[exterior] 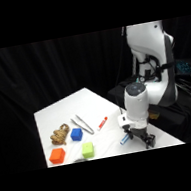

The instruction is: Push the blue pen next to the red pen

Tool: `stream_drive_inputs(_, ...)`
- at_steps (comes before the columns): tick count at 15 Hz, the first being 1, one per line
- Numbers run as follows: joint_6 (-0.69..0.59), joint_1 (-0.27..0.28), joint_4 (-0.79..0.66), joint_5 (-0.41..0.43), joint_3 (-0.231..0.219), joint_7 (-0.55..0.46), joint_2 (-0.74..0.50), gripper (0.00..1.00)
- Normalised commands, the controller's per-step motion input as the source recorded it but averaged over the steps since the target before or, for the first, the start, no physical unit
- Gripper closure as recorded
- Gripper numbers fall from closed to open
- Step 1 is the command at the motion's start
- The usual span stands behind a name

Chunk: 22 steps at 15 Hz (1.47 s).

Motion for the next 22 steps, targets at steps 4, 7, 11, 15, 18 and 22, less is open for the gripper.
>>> stream_drive_inputs(4, 0.09, -0.126, -0.22, 0.035, -0.119, -0.25, -0.17, 0.0)
stream_drive_inputs(7, 0.02, -0.216, -0.24, -0.017, -0.106, -0.31, -0.25, 0.0)
stream_drive_inputs(11, -0.09, -0.326, -0.22, -0.046, -0.064, -0.38, -0.34, 0.0)
stream_drive_inputs(15, -0.3, -0.358, -0.2, -0.021, 0.03, -0.43, -0.52, 0.0)
stream_drive_inputs(18, -0.66, -0.138, -0.17, 0.023, 0.019, -0.3, -0.72, 0.0)
stream_drive_inputs(22, -0.83, 0.109, 0.03, -0.156, -0.145, 0.0, -0.65, 0.0)
